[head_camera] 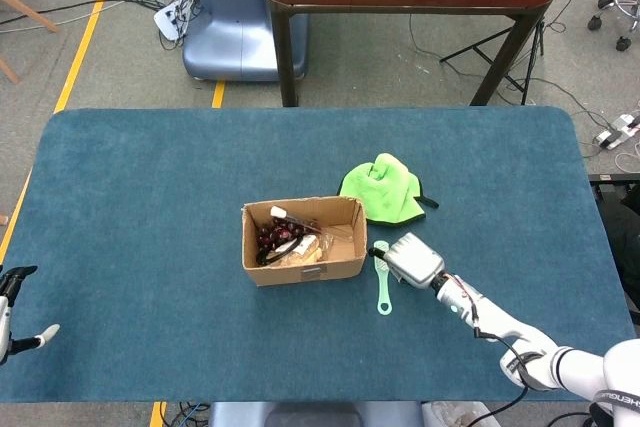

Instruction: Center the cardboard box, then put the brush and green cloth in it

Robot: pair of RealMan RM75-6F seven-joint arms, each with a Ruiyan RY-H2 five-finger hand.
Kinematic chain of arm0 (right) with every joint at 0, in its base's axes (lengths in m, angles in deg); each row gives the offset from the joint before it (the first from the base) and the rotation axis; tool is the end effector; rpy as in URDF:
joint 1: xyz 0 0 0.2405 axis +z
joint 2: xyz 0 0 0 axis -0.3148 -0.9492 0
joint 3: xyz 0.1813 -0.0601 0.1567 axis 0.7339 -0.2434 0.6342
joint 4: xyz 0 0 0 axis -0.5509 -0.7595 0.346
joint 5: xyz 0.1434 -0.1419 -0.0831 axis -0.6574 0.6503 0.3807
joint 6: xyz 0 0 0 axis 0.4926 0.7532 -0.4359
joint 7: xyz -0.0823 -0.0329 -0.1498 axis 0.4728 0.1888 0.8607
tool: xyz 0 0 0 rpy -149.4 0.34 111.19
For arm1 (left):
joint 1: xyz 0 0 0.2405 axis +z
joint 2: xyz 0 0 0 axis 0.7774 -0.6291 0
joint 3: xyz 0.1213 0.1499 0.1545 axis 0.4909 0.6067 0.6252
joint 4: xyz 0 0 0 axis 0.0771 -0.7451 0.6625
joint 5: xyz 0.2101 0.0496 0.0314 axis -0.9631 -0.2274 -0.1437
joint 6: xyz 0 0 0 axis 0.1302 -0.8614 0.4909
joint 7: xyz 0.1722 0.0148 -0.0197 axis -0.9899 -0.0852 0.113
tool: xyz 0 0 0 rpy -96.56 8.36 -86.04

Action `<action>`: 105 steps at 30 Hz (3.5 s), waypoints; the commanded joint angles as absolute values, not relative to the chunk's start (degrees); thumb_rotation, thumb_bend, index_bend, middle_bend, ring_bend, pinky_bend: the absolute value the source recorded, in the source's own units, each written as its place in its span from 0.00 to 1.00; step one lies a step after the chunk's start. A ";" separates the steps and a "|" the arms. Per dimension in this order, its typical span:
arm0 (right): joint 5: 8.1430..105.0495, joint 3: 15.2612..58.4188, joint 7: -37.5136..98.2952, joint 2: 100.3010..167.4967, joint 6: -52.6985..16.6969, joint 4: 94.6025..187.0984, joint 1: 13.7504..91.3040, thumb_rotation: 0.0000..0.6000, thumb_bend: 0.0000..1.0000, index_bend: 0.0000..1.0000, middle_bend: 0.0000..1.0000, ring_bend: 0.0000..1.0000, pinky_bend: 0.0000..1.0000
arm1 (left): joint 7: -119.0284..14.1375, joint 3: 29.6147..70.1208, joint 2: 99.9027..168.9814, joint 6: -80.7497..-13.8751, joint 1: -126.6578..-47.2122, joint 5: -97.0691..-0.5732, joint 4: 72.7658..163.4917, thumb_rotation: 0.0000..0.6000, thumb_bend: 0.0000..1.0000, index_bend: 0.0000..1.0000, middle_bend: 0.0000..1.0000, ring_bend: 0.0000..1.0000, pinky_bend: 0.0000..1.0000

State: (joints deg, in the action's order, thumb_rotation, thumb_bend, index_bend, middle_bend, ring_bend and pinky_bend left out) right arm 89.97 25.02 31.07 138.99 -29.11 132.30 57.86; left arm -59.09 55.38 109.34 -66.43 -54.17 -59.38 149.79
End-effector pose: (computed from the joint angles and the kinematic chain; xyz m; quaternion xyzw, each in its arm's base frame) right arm -0.2064 -0.3384 -0.0535 0.8599 -0.2480 0.2989 0.3313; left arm -0.3194 0.1932 0.1677 -0.5286 -0.4572 -0.3135 0.6428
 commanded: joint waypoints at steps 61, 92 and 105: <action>86.19 21.23 35.37 126.99 -22.03 143.35 50.38 1.00 0.68 0.40 0.70 0.80 0.87 | -58.79 54.68 108.91 -64.18 -54.02 -59.09 149.80 1.00 0.11 0.18 0.17 0.04 0.16; 80.85 23.76 46.33 129.16 -32.45 150.07 54.82 1.00 0.18 0.46 1.00 1.00 1.00 | -58.16 54.48 107.92 -65.35 -52.99 -58.97 150.14 1.00 0.11 0.18 0.17 0.04 0.17; 80.40 23.32 45.43 129.42 -34.51 149.32 55.61 1.00 0.32 0.48 1.00 1.00 1.00 | -58.59 54.59 107.71 -64.96 -52.88 -58.41 149.98 1.00 0.11 0.18 0.17 0.04 0.17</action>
